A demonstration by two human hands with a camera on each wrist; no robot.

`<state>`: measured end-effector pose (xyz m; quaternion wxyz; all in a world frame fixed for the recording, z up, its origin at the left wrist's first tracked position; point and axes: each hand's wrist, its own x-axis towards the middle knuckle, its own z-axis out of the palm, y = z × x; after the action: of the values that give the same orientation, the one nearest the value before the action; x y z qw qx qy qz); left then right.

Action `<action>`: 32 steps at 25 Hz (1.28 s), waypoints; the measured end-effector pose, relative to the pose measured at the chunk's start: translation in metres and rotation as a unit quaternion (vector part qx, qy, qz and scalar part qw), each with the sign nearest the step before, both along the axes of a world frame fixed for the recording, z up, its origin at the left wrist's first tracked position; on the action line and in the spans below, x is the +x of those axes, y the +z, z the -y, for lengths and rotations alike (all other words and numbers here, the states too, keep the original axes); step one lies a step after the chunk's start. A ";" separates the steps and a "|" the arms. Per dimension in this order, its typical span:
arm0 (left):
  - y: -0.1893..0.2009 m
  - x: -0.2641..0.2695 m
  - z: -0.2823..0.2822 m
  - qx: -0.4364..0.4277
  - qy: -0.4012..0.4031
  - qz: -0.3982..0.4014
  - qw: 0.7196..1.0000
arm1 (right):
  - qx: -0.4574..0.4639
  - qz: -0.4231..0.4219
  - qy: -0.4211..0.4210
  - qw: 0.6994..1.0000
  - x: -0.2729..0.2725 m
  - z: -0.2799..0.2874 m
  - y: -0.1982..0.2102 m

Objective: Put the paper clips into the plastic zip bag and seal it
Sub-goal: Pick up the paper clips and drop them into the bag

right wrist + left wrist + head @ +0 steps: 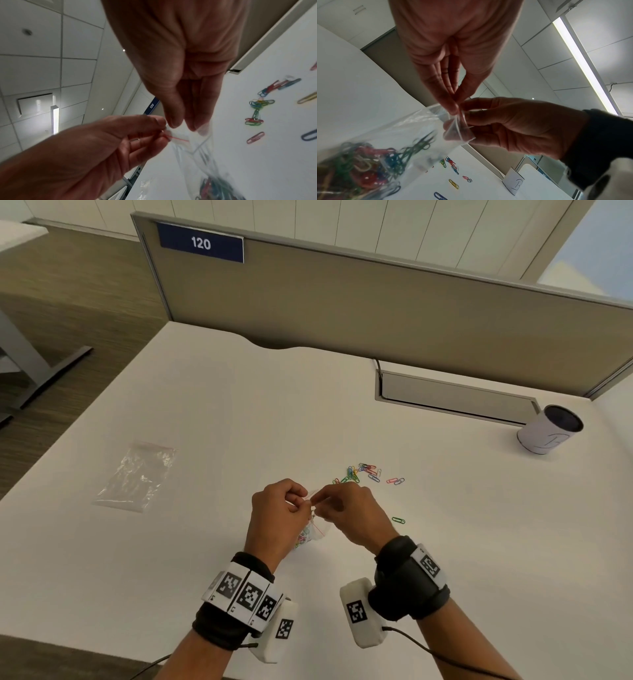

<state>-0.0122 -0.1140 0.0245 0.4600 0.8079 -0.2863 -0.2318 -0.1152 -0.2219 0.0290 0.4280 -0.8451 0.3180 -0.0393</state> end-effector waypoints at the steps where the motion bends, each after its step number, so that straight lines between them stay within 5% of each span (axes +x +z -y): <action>1: -0.001 0.000 0.000 0.001 0.000 -0.001 1.000 | -0.008 0.010 0.011 1.000 -0.001 0.000 0.002; 5: 0.000 0.000 0.001 -0.004 0.003 -0.009 1.000 | -0.028 0.105 -0.091 0.990 -0.018 0.017 -0.006; 8: -0.001 0.001 0.002 -0.013 0.009 -0.011 1.000 | -0.050 -0.027 -0.156 0.986 -0.048 0.041 -0.039; 11: -0.002 0.001 0.004 -0.011 0.009 -0.010 1.000 | -0.048 -0.201 -0.147 0.967 -0.071 0.048 -0.067; 21: -0.004 0.002 0.006 -0.015 0.016 -0.014 1.000 | -0.084 -0.046 -0.138 0.986 -0.013 0.084 -0.084; 28: -0.003 0.003 0.007 -0.010 0.024 -0.022 0.999 | -0.141 -0.218 -0.049 0.964 0.005 0.108 -0.087; 32: -0.004 0.004 0.010 -0.010 0.020 -0.019 1.000 | -0.191 -0.180 -0.039 0.964 0.007 0.088 -0.101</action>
<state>-0.0085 -0.1238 0.0203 0.4783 0.8043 -0.2634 -0.2345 -0.1084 -0.3098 -0.0720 0.1923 -0.8912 0.4092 0.0363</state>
